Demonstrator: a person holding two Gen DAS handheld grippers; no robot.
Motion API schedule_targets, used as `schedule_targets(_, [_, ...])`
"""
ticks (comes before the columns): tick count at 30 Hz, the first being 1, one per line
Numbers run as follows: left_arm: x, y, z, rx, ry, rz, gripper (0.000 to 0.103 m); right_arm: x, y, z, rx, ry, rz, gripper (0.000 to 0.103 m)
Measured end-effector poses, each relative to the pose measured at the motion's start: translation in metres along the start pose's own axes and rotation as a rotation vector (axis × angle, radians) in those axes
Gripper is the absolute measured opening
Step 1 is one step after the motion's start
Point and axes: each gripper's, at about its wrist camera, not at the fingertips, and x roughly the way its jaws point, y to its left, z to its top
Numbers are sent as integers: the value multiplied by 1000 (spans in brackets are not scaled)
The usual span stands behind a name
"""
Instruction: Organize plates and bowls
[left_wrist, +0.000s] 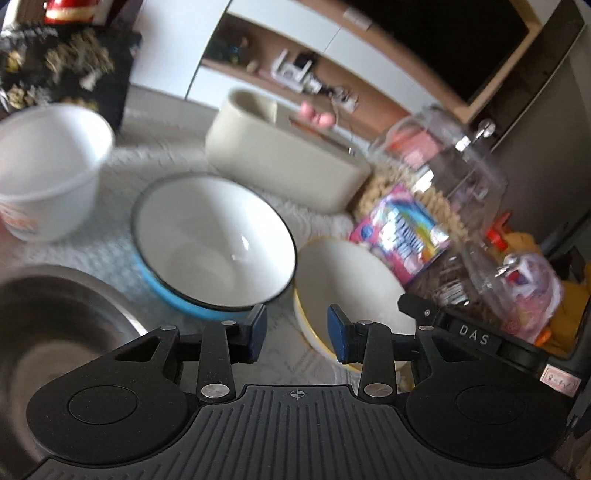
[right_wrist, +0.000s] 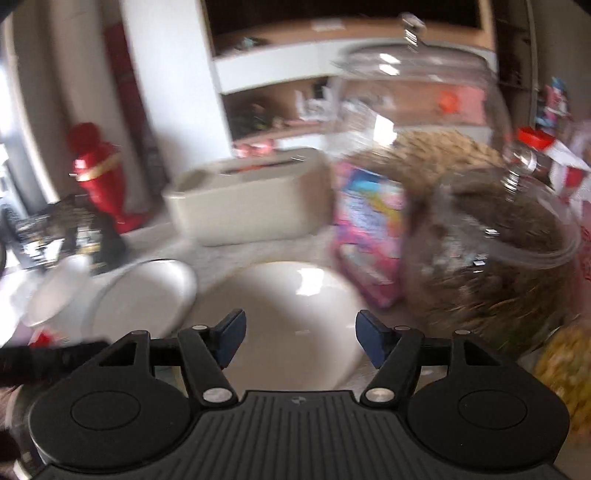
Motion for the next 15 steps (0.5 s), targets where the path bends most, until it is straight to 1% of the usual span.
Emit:
schedule_targets(1, [9, -2, 0, -4, 12, 14, 40, 9, -9, 2, 7, 20, -4, 58])
schedule_targets(3, [24, -5, -3, -5, 38, 42, 40, 22, -21, 1, 13, 47, 5, 55])
schedule_targets(6, [45, -12, -5, 20, 70, 54, 40, 38, -30, -6, 18, 62, 21, 55])
schedule_targets(10, [68, -15, -7, 12, 116, 58, 40, 61, -29, -8, 6, 94, 22, 51])
schedule_targets(12, [77, -17, -8, 20, 124, 59, 40, 73, -29, -7, 3, 114, 30, 49])
schedule_targets(14, [84, -18, -7, 33, 126, 61, 40, 84, -28, -6, 8, 125, 47, 46])
schedule_targets(15, [86, -19, -7, 38, 127, 60, 38, 87, -27, -6, 15, 137, 63, 41])
